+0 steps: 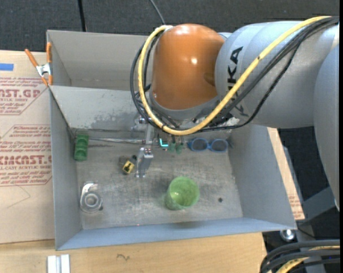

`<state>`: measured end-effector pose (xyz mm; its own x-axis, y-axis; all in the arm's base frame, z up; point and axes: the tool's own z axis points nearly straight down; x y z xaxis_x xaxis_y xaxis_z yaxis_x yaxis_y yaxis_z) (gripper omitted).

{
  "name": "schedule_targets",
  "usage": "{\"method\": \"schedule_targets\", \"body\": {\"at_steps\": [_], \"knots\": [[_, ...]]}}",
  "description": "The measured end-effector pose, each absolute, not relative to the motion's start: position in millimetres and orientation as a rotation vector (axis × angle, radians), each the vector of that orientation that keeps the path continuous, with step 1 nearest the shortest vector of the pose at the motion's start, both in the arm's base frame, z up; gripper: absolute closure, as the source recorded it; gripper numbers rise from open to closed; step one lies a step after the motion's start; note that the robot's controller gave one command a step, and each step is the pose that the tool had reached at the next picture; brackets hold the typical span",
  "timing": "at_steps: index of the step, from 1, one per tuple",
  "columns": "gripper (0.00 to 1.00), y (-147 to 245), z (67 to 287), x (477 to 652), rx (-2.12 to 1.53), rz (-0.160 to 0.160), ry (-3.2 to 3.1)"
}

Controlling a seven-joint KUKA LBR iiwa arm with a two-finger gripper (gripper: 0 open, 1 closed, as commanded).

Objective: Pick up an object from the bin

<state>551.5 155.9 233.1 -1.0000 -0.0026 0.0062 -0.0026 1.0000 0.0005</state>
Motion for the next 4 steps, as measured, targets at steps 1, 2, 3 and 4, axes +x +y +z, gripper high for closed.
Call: {"method": "schedule_targets", "body": {"at_steps": [1,2,3,4], "knots": [[0.00,102,88,563.5,-0.192,0.003,-3.129],[0.00,104,74,560.3,0.100,-0.003,-3.150],[0.00,138,77,564.5,0.137,-0.004,-3.142],[1.00,136,78,564.3,0.133,-0.002,-3.139]]}}
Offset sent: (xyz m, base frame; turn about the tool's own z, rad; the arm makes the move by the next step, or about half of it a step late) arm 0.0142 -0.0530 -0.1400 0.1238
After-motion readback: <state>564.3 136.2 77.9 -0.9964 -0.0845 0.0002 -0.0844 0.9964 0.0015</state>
